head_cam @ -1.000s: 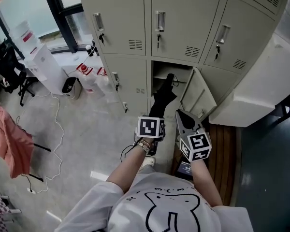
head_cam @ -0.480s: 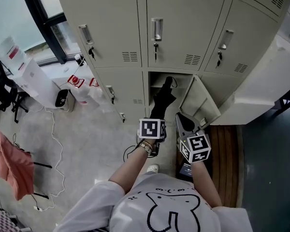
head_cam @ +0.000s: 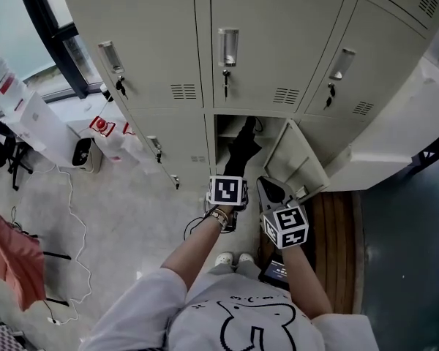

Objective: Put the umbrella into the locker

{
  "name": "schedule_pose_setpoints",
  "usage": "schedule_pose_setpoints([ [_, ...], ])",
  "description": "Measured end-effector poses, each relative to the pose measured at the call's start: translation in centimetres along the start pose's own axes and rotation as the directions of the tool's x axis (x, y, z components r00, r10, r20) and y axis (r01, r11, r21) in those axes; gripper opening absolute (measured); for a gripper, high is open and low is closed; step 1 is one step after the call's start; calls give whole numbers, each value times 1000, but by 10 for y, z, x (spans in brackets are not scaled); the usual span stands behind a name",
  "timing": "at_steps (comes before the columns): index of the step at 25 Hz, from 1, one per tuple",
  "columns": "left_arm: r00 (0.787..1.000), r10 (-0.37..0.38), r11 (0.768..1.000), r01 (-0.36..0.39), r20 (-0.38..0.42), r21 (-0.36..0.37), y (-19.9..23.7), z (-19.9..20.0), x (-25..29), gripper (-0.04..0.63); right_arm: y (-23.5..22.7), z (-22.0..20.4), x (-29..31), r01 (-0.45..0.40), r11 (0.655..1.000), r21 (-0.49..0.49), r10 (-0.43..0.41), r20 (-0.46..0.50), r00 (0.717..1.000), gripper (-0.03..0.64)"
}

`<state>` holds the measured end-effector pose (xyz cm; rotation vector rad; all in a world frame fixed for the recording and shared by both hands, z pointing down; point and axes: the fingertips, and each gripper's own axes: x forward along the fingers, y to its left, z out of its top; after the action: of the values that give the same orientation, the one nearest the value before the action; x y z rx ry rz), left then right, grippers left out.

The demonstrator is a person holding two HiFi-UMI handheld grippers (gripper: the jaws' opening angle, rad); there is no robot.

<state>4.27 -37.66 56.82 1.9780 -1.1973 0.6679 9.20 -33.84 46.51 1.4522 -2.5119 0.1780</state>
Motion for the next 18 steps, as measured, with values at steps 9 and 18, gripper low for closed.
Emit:
schedule_pose_setpoints([
  [9, 1000, 26, 999, -25, 16, -39, 17, 2, 47, 149, -12, -41, 20, -17, 1000, 16, 17, -13, 1000, 14],
  [18, 998, 69, 993, -69, 5, -99, 47, 15, 103, 150, -21, -74, 50, -35, 999, 30, 35, -9, 999, 14],
])
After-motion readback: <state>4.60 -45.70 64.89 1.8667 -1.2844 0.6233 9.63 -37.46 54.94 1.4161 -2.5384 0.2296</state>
